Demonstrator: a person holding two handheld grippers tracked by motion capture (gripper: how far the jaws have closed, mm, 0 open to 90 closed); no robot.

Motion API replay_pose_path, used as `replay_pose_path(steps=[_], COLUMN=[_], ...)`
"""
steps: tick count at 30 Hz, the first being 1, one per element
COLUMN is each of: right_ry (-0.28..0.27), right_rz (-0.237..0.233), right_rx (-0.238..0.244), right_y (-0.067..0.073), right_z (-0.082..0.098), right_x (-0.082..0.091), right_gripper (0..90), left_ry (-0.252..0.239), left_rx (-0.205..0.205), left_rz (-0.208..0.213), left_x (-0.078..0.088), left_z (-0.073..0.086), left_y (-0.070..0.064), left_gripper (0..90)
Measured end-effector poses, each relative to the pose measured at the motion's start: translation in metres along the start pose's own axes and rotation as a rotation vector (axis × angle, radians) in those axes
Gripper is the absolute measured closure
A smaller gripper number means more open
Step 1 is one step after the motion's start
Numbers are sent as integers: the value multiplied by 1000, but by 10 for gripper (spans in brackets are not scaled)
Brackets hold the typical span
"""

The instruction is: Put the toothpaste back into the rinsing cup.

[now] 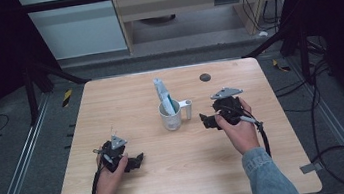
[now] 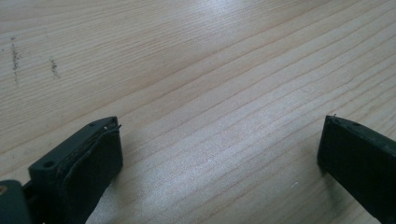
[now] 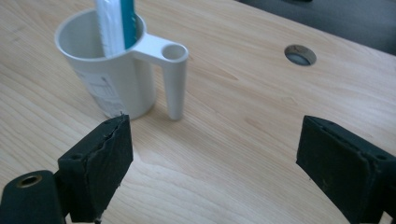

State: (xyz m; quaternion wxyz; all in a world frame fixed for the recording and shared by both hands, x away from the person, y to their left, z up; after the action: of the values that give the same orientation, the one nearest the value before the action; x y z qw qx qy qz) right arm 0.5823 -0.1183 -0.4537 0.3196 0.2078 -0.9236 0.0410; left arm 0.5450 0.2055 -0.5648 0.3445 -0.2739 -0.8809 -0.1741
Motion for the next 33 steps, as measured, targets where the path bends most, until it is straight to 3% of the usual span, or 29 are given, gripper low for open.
replay_pose_path(steps=[14, 18, 33], right_ry=[33, 49, 96], right_rz=[86, 97, 80], right_rx=[-59, -68, -82], right_y=[-44, -51, -48], right_z=[46, 60, 88], right_x=[-6, -9, -24], right_gripper=[104, 99, 92], left_ry=[0, 2, 2], left_rx=[0, -3, -3], left_rz=[0, 1, 1], left_x=[0, 0, 0], left_z=[0, 0, 0], left_y=[0, 0, 0], left_gripper=[0, 0, 0])
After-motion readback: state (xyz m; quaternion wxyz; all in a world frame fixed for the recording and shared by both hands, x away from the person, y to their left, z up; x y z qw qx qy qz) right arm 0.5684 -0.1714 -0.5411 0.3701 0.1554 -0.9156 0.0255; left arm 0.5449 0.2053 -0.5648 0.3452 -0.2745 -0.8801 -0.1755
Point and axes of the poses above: each handheld gripper's, and its own axes: x roughly backward along the jaws, z roughly out of its underside, y roughly to its left, the point moved 8 cm from there along -x, roughly forward along the jaws, and after that the axes turned 8 degrees about -x, right-handed, at the moved point
